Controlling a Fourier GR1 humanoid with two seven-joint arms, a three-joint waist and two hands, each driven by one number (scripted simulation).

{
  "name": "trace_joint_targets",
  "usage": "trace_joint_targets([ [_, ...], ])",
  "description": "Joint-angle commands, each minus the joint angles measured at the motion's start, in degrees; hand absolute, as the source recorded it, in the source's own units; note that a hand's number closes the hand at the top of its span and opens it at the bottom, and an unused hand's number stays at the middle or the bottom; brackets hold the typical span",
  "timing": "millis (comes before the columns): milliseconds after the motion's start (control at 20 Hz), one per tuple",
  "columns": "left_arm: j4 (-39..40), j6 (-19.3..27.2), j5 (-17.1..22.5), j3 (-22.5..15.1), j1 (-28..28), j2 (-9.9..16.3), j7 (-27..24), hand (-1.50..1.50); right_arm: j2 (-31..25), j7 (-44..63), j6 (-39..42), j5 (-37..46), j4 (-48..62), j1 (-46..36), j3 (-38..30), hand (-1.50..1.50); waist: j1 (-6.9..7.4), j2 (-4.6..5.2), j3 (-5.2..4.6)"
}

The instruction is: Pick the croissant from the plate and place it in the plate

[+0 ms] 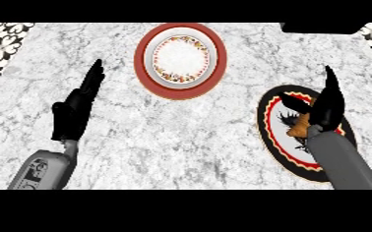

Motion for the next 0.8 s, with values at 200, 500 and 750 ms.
trace_joint_targets([
  [200,1.8,-1.1,0.5,1.7,-0.1,0.9,1.2,0.00,-1.1,25.6,0.3,27.0,4.2,-8.4,8.4,-1.50,-2.11,-1.45,0.02],
  [500,1.4,-2.3,1.1,2.8,0.1,2.1,1.5,0.00,-1.1,43.3,25.1,29.0,1.5,-17.2,8.0,-1.50,-2.25,-1.79,0.01],
  [750,1.5,-1.5,0.8,3.7,-1.4,2.5,3.6,0.00,0.4,51.6,40.1,23.5,-1.7,-18.8,6.9,-1.50,-3.28,-1.84,0.18],
])
